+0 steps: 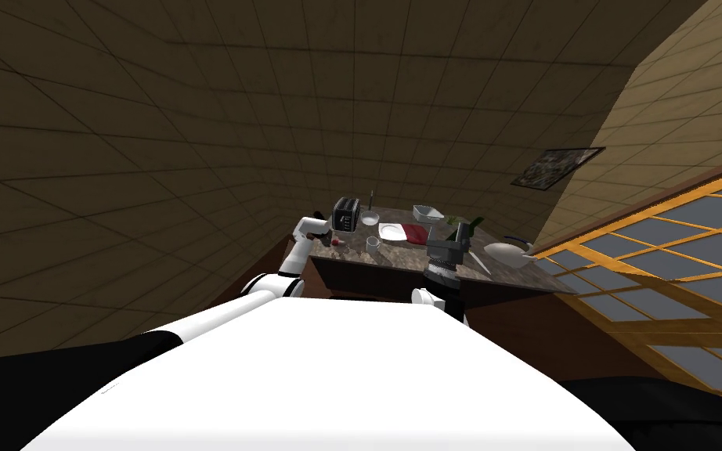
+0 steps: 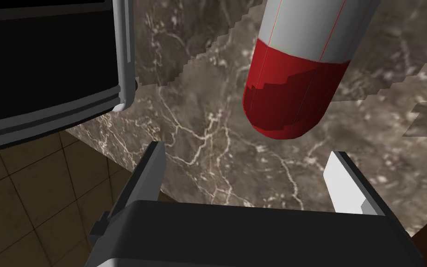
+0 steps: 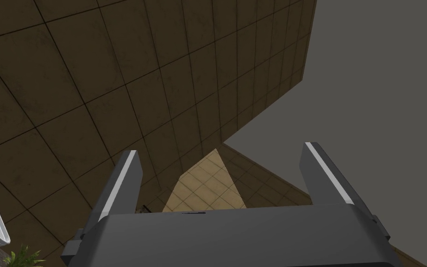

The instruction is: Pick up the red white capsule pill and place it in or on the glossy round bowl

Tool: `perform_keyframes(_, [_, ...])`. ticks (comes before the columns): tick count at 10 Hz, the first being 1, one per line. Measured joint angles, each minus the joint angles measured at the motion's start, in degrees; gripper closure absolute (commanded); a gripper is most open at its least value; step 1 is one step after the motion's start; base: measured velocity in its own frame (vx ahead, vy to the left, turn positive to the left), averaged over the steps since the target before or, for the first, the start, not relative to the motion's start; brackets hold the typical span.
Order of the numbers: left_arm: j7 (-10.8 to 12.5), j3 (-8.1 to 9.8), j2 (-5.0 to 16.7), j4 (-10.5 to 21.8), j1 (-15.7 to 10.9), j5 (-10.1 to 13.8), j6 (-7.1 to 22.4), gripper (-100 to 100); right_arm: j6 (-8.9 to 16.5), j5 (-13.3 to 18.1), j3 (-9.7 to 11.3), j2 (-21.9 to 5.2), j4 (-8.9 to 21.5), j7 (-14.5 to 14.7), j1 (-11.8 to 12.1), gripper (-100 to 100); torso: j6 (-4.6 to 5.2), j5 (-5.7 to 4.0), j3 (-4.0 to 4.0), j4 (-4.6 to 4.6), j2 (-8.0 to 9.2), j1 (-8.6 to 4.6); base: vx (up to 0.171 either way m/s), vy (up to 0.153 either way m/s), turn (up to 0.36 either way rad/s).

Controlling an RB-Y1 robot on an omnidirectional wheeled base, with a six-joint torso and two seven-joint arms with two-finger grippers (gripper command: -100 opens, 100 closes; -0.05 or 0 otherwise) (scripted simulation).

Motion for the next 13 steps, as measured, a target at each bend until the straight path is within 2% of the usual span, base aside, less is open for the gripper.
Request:
perform_keyframes(4, [-0.13, -1.47, -1.04, 1.13, -1.97, 0.86, 6.15, -100, 0.00, 0.00, 0.00, 0.00, 0.00, 0.00, 0.00, 0, -0.01, 0.00, 0.01, 0.00, 0.02, -0.01, 0.035, -0.004, -0.036])
perform_keyframes(5, [-0.18, -1.99, -1.44, 2.39, -3.22, 1.17, 7.85, -100, 0.00, 0.00, 0.00, 0.00, 0.00, 0.00, 0.00, 0, 0.00, -0.01, -0.01, 0.00, -0.01, -0.02, 0.032, -0.004, -0.018])
perform_keyframes(9, [-0.40, -3.23, -2.36, 4.77, -5.54, 1.96, 12.65, -100, 0.00, 0.00, 0.00, 0.00, 0.00, 0.00, 0.00, 0, -0.02, 0.00, 0.04, 0.01, 0.07, 0.02, 0.019, 0.000, -0.019])
perform_keyframes(10, [-0.42, -3.26, -2.38, 4.83, -5.60, 1.98, 12.89, 0, 0.00, 0.00, 0.00, 0.00, 0.00, 0.00, 0.00, 0, -0.03, 0.01, 0.06, 0.02, 0.11, 0.03, 0.000, 0.000, 0.000])
perform_keyframes(11, [-0.42, -3.26, -2.38, 4.82, -5.60, 1.98, 12.87, -100, 0.00, 0.00, 0.00, 0.00, 0.00, 0.00, 0.00, 0, -0.03, 0.01, 0.08, 0.02, 0.14, 0.03, 0.009, -0.003, -0.013])
perform_keyframes(13, [-0.66, -3.35, -2.55, 6.38, -4.98, 1.74, 10.86, -100, 0.00, 0.00, 0.00, 0.00, 0.00, 0.00, 0.00, 0, -0.03, 0.01, 0.06, 0.02, 0.11, 0.02, 0.013, -0.004, -0.011])
